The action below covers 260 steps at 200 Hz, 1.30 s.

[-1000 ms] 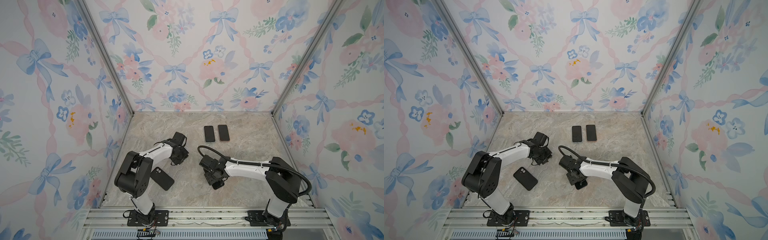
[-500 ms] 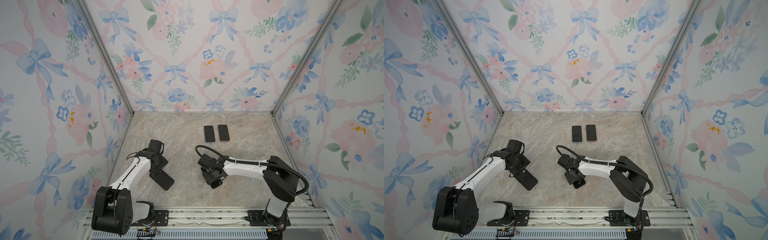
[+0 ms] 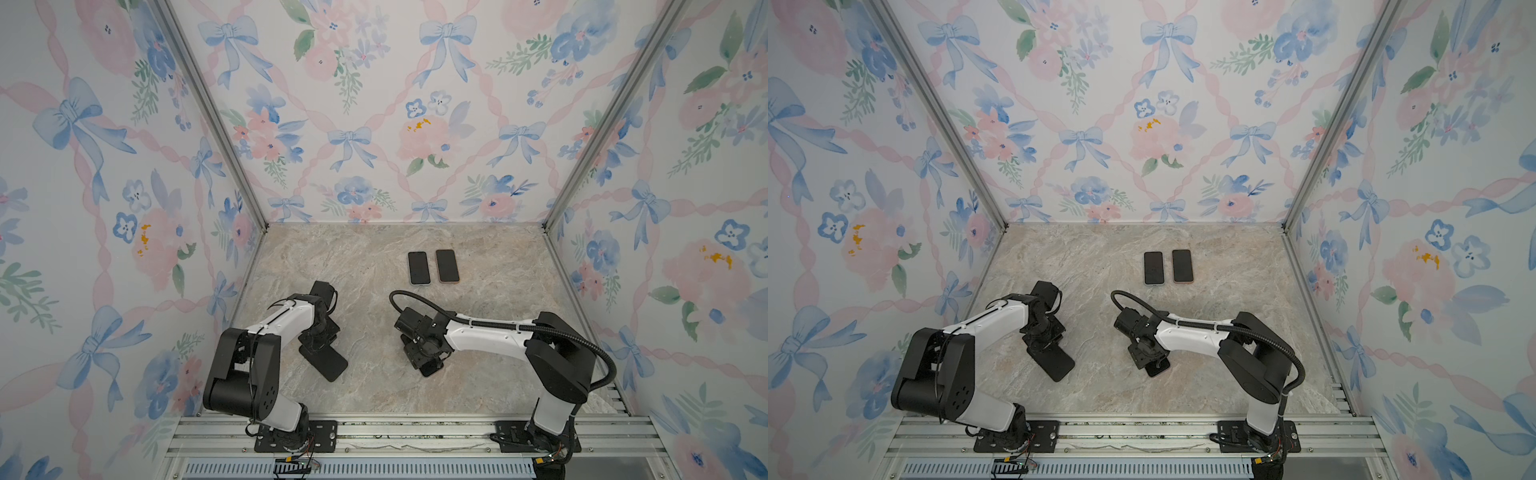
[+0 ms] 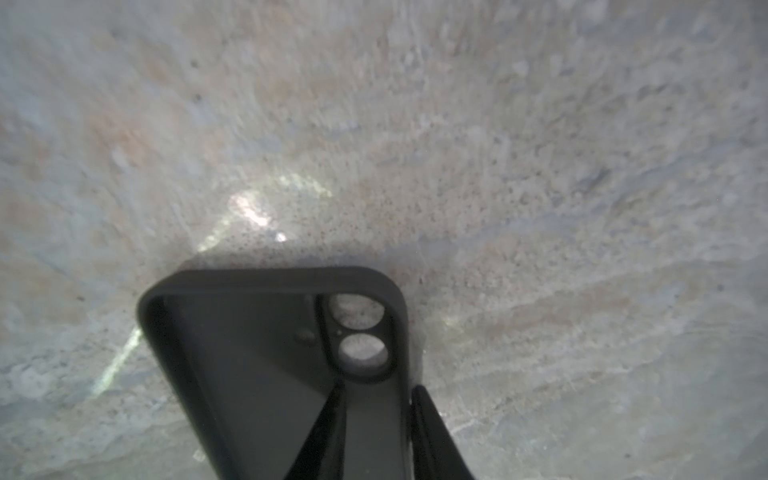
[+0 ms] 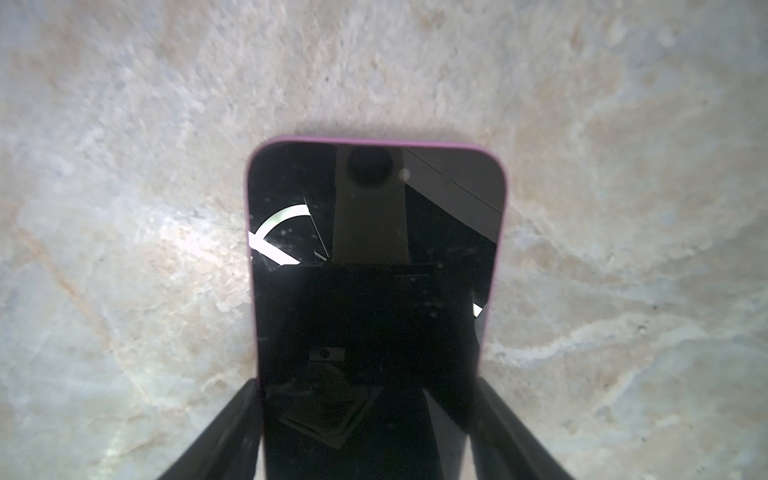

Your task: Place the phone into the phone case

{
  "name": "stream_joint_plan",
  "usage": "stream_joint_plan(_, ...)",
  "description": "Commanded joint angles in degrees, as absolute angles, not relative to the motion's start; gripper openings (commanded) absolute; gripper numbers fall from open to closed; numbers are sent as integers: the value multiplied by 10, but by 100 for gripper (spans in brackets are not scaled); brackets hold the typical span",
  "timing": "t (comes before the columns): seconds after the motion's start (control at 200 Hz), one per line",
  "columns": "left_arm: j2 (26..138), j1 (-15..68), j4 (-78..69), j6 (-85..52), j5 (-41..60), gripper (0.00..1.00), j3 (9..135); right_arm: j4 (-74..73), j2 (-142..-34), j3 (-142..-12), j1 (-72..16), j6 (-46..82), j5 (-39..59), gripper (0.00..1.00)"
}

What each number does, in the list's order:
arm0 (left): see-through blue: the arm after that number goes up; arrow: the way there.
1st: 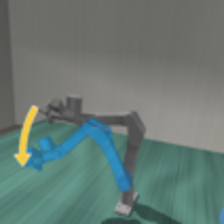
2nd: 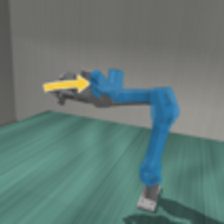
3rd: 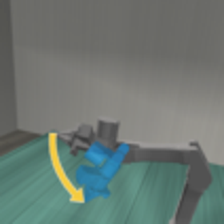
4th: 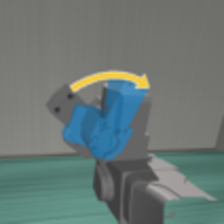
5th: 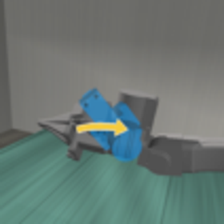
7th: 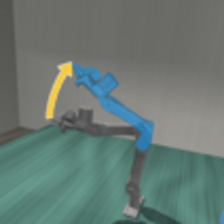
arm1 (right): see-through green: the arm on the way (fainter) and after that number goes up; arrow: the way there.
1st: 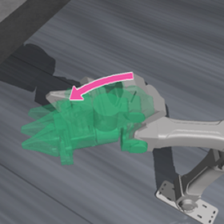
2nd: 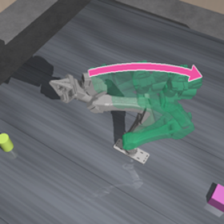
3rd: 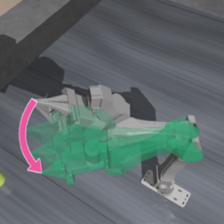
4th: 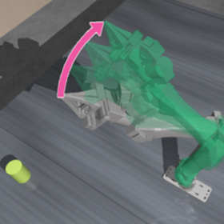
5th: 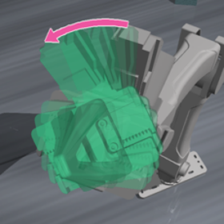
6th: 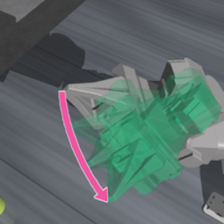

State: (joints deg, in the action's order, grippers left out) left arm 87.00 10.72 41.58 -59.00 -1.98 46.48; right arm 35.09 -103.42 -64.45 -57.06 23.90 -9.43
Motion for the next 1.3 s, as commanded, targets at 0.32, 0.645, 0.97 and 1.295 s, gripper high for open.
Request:
stream_joint_plan(0.32, 915, 156, 417, -616, -1, 1, 509, 337, -1001, -620, -571, 243, -102, 61)
stream_joint_plan(0.645, 999, 233, 416, -647, 25, 0, 656, 313, -951, -564, -554, 246, -107, 61)
stream_joint_plan(0.97, 1141, 284, 415, -652, 46, 0, 811, 287, -906, -523, -536, 249, -103, 61)
stream_joint_plan(1.295, 1167, 294, 414, -595, 73, 26, 858, 231, -890, -479, -537, 249, -106, 59)
